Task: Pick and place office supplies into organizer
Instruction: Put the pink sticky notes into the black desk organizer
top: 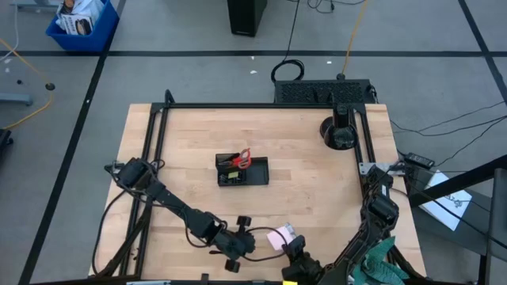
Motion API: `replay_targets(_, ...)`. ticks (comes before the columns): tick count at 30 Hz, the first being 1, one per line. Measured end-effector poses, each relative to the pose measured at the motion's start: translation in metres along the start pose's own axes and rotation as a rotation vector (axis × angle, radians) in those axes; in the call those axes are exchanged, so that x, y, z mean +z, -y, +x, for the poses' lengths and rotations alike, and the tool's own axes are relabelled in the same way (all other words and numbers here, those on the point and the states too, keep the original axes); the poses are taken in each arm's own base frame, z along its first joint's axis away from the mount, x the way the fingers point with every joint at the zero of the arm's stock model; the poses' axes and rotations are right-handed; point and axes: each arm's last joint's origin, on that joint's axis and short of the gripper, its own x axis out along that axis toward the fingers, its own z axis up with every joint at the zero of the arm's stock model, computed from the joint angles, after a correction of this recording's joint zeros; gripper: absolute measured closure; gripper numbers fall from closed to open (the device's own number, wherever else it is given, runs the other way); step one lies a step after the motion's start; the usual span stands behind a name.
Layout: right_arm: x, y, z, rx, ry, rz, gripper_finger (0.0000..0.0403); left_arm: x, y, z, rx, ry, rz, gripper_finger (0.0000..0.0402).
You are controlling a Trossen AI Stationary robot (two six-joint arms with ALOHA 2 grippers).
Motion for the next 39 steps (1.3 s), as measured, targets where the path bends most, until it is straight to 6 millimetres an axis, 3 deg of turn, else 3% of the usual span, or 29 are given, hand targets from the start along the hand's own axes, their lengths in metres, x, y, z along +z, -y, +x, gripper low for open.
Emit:
replay_targets(4,0.007,0.014,-0.005,-0.079,0.025,-0.022,0.0403,-0.006,0.006,-0.002,0.02,-0.035,-0.003,0.0395)
replay_targets(7,0.01,0.025,0.005,-0.13,0.007,-0.052,0.0403,-0.01,0.014,-0.004,0.021,-0.05,0.025,0.0398)
replay_targets(11,0.015,0.044,0.03,-0.162,-0.046,-0.055,0.0403,-0.016,0.03,-0.015,0.061,-0.068,0.069,0.0393)
replay_targets(17,0.02,0.081,0.072,-0.266,-0.121,-0.01,0.0403,-0.014,0.061,-0.049,0.107,0.0,0.136,0.0395)
replay_targets(27,0.017,0.137,0.144,-0.24,-0.274,0.137,0.0403,-0.02,0.099,-0.1,0.137,0.08,0.254,0.0399)
replay_targets(34,0.018,0.16,0.175,-0.19,-0.287,0.173,0.0403,-0.034,0.116,-0.113,0.179,0.08,0.327,0.0382)
replay_targets(39,0.015,0.17,0.187,-0.151,-0.309,0.186,0.0403,-0.038,0.119,-0.117,0.194,0.073,0.351,0.0394)
